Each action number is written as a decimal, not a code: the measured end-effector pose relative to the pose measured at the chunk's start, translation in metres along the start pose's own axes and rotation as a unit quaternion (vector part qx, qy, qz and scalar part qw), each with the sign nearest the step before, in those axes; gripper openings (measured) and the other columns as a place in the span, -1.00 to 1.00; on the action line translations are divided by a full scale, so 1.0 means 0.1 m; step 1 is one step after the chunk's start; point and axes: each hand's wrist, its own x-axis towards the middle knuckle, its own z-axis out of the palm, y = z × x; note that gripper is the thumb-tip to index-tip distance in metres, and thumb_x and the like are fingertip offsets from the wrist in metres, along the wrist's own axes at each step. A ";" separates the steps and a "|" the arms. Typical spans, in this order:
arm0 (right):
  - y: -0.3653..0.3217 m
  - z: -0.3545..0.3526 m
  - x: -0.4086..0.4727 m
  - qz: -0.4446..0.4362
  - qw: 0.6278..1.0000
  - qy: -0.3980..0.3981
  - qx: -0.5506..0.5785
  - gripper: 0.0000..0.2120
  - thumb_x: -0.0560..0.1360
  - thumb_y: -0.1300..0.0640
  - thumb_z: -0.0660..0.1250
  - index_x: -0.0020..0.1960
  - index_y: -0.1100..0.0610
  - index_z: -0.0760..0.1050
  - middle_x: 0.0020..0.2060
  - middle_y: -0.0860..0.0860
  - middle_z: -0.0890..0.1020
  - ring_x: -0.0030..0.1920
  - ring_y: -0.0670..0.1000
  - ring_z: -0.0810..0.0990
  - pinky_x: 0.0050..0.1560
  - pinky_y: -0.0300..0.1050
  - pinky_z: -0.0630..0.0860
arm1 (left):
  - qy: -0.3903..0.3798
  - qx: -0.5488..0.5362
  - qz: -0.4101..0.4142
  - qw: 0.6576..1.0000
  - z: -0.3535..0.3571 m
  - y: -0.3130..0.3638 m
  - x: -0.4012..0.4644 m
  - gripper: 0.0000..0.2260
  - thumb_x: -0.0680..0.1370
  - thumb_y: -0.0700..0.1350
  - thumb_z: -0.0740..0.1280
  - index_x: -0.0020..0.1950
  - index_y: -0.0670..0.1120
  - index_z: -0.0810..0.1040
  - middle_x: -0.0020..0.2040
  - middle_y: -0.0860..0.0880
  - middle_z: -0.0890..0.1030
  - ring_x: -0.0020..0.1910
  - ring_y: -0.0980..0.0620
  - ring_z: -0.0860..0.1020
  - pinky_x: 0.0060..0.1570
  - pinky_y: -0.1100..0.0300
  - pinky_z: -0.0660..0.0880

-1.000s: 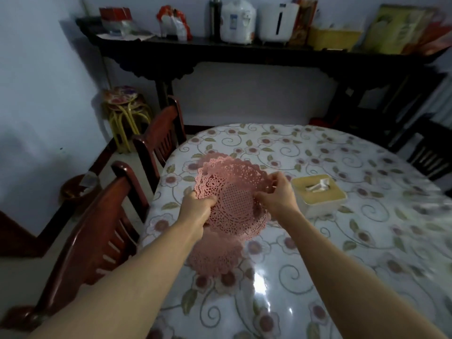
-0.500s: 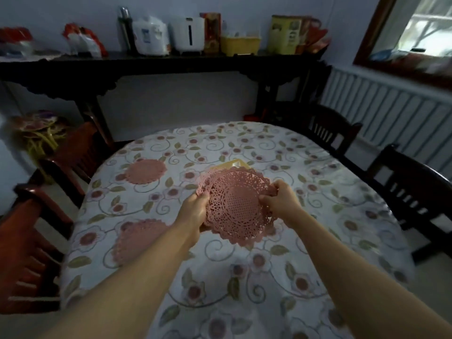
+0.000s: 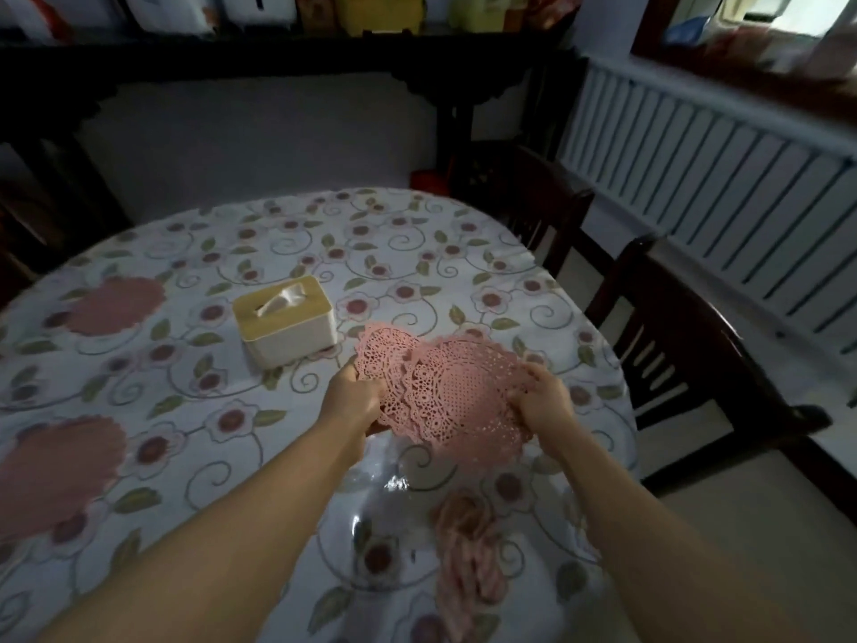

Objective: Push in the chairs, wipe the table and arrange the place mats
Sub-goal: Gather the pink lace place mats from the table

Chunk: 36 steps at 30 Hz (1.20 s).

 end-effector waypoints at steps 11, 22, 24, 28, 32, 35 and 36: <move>0.41 -0.22 0.86 0.111 0.984 0.100 0.096 -0.58 0.54 0.41 0.06 0.36 0.23 0.37 0.22 0.19 0.54 0.15 0.16 0.51 0.18 -0.12 0.41 | 0.087 0.048 0.004 0.995 0.26 -0.03 0.33 -0.60 0.52 -0.35 0.17 0.34 -0.13 0.39 -0.19 -0.05 0.57 -0.34 -0.01 0.54 -0.53 0.23 0.43; 0.49 -0.08 1.09 0.113 0.993 -0.003 0.014 -0.35 0.53 0.32 0.23 0.51 0.10 0.02 0.40 0.21 0.33 0.29 0.20 0.40 0.10 -0.10 0.38 | 0.006 0.033 -0.002 0.999 0.25 -0.14 0.47 -0.66 0.54 -0.35 0.18 0.26 -0.07 0.45 -0.01 -0.11 0.61 -0.18 -0.07 0.59 -0.45 0.14 0.57; 0.47 -0.13 1.00 0.097 0.995 -0.033 -0.009 -0.33 0.50 0.31 0.29 0.51 0.09 0.07 0.41 0.18 0.32 0.24 0.15 0.43 0.18 -0.03 0.42 | -0.013 0.012 -0.006 1.000 0.29 -0.16 0.46 -0.65 0.55 -0.36 0.17 0.28 -0.08 0.44 0.04 -0.11 0.61 -0.07 -0.12 0.59 -0.26 0.04 0.59; 0.29 -0.10 0.72 0.076 0.987 -0.141 0.029 -0.39 0.48 0.04 0.38 0.44 0.12 0.24 0.33 0.12 0.41 0.27 0.15 0.46 0.29 0.15 0.42 | -0.047 0.015 -0.001 0.999 0.36 -0.13 0.37 -0.61 0.55 -0.35 0.17 0.36 -0.11 0.37 0.18 -0.13 0.57 0.08 -0.16 0.56 0.08 -0.15 0.54; -0.02 -0.01 0.47 0.094 0.949 -0.287 0.088 -0.67 0.46 0.02 0.38 0.13 0.17 0.48 -0.04 0.11 0.59 -0.13 0.04 0.61 -0.09 -0.08 0.57 | -0.089 -0.012 0.009 0.996 0.38 0.03 0.26 -0.64 0.56 -0.36 0.17 0.33 -0.12 0.37 0.14 -0.15 0.57 0.01 -0.14 0.58 -0.06 -0.08 0.58; -0.19 -0.02 0.43 0.075 0.966 -0.222 0.106 -0.77 0.47 0.24 0.37 0.06 0.04 0.42 -0.01 0.13 0.56 -0.09 0.10 0.60 -0.11 0.05 0.62 | -0.099 -0.009 0.020 0.995 0.28 0.16 0.25 -0.62 0.56 -0.35 0.17 0.37 -0.13 0.34 0.14 -0.16 0.56 -0.01 -0.13 0.59 -0.19 0.03 0.58; -0.24 -0.04 0.42 0.067 0.970 -0.202 0.115 -0.75 0.47 0.31 0.34 0.03 0.02 0.41 -0.03 0.15 0.55 -0.10 0.14 0.57 -0.05 0.13 0.60 | -0.097 0.002 0.026 0.995 0.25 0.19 0.25 -0.60 0.56 -0.34 0.18 0.39 -0.14 0.33 0.16 -0.17 0.56 0.01 -0.14 0.58 -0.16 0.02 0.58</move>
